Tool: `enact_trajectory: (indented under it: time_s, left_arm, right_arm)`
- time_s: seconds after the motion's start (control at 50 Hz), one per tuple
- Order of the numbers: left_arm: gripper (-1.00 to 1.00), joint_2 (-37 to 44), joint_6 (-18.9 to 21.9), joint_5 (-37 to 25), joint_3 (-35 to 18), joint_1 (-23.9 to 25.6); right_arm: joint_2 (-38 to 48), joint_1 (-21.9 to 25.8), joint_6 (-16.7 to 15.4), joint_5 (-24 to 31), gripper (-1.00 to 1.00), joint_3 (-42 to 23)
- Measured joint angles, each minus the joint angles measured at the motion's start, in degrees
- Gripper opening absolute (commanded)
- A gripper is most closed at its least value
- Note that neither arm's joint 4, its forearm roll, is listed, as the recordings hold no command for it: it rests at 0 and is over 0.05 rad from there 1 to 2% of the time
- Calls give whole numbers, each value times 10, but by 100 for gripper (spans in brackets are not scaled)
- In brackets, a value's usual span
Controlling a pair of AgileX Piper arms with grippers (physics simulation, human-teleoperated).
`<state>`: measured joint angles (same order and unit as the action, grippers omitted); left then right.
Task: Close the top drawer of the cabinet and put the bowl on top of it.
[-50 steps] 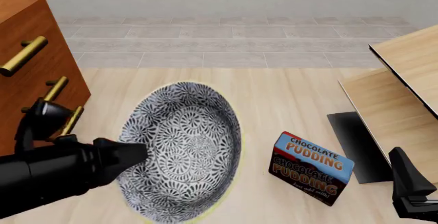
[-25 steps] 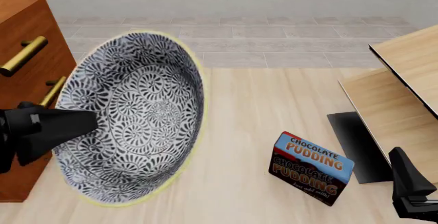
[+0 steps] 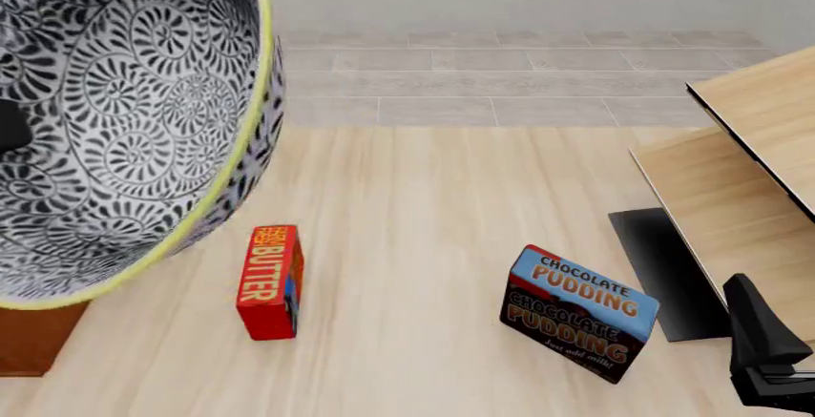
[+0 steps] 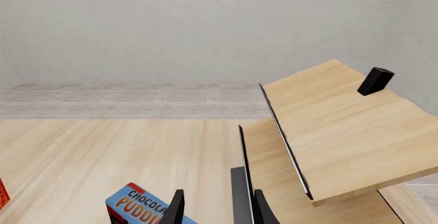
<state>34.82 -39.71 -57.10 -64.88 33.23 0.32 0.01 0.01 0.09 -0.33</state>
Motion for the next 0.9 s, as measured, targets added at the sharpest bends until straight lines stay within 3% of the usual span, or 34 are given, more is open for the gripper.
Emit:
enact_trajectory:
  time_s: [0.38,0.9]
  left_arm:
    - [-100,19,4,-80,-136,-60]
    - [-100,48,1,-123,-239,-150]
  right_arm:
    - [0,0,0,0,100,0]
    - [0,0,0,0,100,0]
